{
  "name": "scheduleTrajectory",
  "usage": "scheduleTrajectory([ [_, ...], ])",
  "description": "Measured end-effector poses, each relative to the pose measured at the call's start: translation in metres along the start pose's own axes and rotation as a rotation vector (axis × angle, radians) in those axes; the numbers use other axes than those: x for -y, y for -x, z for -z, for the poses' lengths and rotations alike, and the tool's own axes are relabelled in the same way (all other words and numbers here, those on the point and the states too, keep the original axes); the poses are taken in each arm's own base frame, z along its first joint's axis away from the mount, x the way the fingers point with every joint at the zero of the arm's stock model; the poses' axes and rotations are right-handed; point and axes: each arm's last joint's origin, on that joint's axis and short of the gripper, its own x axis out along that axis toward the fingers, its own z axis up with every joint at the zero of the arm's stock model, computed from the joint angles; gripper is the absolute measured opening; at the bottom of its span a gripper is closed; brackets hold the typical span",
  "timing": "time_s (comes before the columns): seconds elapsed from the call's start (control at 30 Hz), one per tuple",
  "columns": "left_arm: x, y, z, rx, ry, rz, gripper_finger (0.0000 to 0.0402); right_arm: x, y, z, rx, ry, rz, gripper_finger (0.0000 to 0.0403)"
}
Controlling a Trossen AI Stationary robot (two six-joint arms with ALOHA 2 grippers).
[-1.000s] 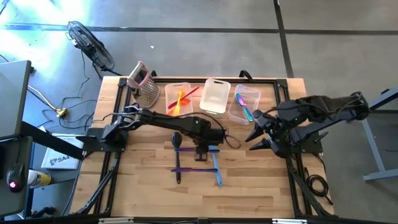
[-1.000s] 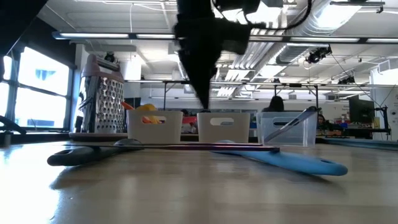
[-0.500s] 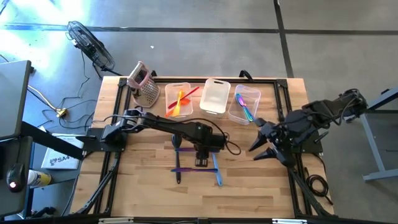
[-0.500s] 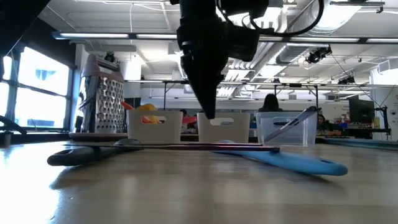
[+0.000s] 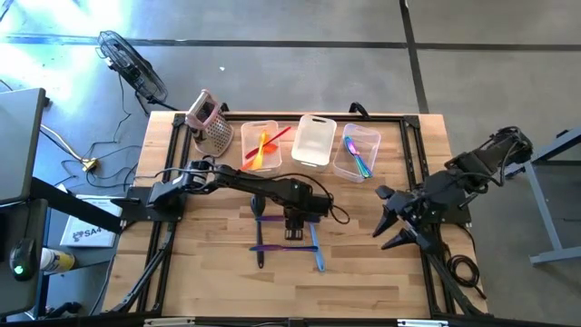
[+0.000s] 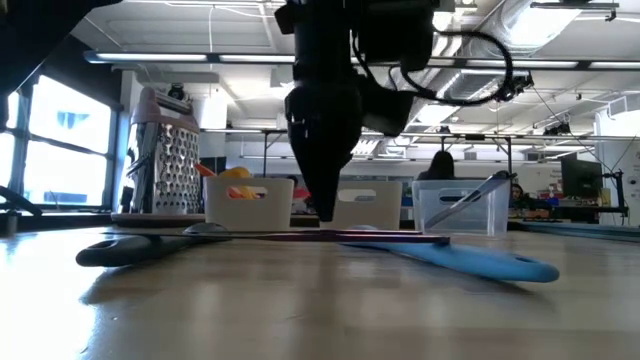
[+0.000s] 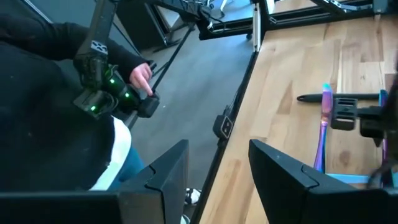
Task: Pick & Place Kitchen Items
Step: Put the blue table knife into the transparent bin
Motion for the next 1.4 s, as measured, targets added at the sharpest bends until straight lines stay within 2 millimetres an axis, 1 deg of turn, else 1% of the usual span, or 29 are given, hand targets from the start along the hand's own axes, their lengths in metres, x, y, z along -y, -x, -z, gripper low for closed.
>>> scheduleTrajectory([
  [0.1,-0.005,-0.002,0.000,-0.006,0.013,0.022,0.0143,-0.006,-0.001,0.003,0.000,0.013,0.005,0.0160],
  [0.17,-0.005,-0.007,-0.002,-0.006,0.014,0.037,0.0143,-0.009,-0.001,0.005,-0.002,0.010,0.001,0.0160],
  [0.23,-0.006,-0.012,0.000,-0.041,0.018,0.043,0.0143,-0.012,-0.001,0.006,-0.001,0.007,0.005,0.0160],
  [0.33,-0.005,-0.018,-0.003,-0.028,0.018,0.068,0.0143,-0.015,-0.001,0.008,0.002,0.014,0.011,0.0160],
  [0.4,-0.006,-0.020,0.001,-0.069,0.016,0.068,0.0143,-0.016,-0.001,0.008,0.001,0.015,0.010,0.0160],
  [0.5,-0.005,-0.026,-0.001,-0.062,-0.004,0.068,0.0143,-0.016,-0.001,0.008,0.001,0.016,0.011,0.0160],
  [0.57,-0.005,-0.026,0.001,-0.083,-0.006,0.070,0.0143,-0.015,-0.001,0.008,-0.003,0.016,0.014,0.0160],
  [0.63,-0.006,-0.031,0.000,-0.094,-0.005,0.068,0.0143,-0.015,-0.001,0.009,-0.003,0.016,0.018,0.0160],
  [0.73,-0.006,-0.032,0.001,-0.098,-0.005,0.068,0.0143,-0.015,-0.001,0.009,-0.008,0.021,0.021,0.0160],
  [0.8,-0.005,-0.038,0.001,-0.109,-0.005,0.067,0.0143,-0.015,-0.001,0.009,-0.006,0.023,0.027,0.0160],
  [0.9,-0.005,-0.039,0.001,-0.111,-0.005,0.067,0.0141,-0.014,0.000,0.010,-0.010,0.023,0.034,0.0160],
  [1.03,-0.006,-0.040,0.000,-0.110,-0.004,0.072,0.0114,-0.014,0.002,0.010,-0.003,0.028,0.038,0.0160],
  [1.23,-0.006,-0.040,0.001,-0.113,-0.005,0.073,0.0037,-0.014,0.002,0.010,-0.004,0.043,0.039,0.0160],
  [1.27,-0.006,-0.040,0.001,-0.113,-0.004,0.073,0.0031,-0.014,0.002,0.010,-0.004,0.044,0.039,0.0160],
  [1.4,-0.006,-0.040,0.001,-0.114,-0.003,0.089,0.0031,-0.014,0.002,0.010,-0.003,0.044,0.039,0.0160],
])
